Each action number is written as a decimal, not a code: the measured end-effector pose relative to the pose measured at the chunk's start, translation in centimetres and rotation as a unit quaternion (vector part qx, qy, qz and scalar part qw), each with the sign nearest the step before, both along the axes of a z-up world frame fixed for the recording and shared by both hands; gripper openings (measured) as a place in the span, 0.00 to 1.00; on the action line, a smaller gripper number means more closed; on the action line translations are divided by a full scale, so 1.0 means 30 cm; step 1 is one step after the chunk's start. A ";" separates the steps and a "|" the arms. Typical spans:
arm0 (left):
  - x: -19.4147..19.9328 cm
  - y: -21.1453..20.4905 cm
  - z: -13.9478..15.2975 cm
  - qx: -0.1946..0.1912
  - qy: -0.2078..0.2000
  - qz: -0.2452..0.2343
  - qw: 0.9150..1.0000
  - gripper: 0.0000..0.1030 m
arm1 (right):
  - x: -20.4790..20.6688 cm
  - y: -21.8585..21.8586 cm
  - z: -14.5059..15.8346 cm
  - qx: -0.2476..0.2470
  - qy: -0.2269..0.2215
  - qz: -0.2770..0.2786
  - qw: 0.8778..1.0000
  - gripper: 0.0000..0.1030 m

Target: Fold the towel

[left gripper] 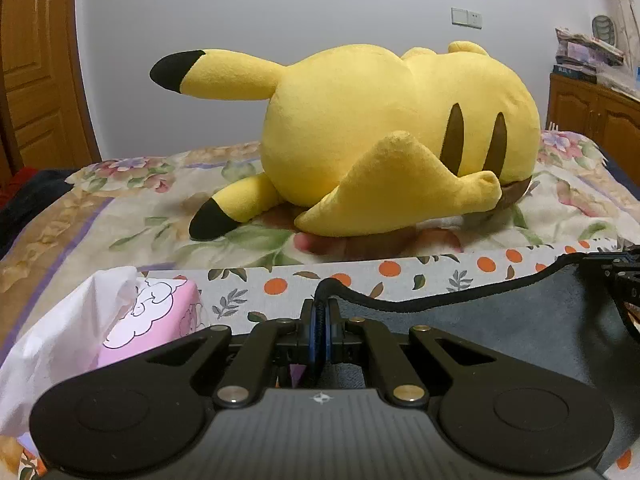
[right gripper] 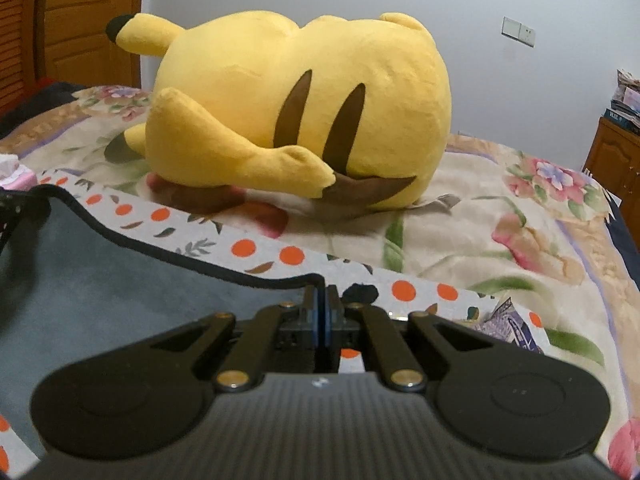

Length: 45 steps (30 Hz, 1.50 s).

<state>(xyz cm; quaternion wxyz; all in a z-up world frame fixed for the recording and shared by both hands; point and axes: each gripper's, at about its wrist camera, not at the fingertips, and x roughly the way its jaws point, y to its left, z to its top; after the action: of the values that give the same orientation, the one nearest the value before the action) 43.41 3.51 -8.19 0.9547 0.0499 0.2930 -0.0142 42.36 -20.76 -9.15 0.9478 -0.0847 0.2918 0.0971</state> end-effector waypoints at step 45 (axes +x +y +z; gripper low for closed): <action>-0.524 -0.095 0.094 -0.002 0.049 -0.047 0.998 0.81 | -0.541 -0.023 0.133 0.062 0.012 0.008 0.998 0.69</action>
<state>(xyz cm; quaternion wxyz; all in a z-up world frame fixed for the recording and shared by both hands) 27.70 0.67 -5.37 0.9374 0.0612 0.3370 -0.0621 26.13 -21.43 -5.16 0.9469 -0.0266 0.2956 0.1236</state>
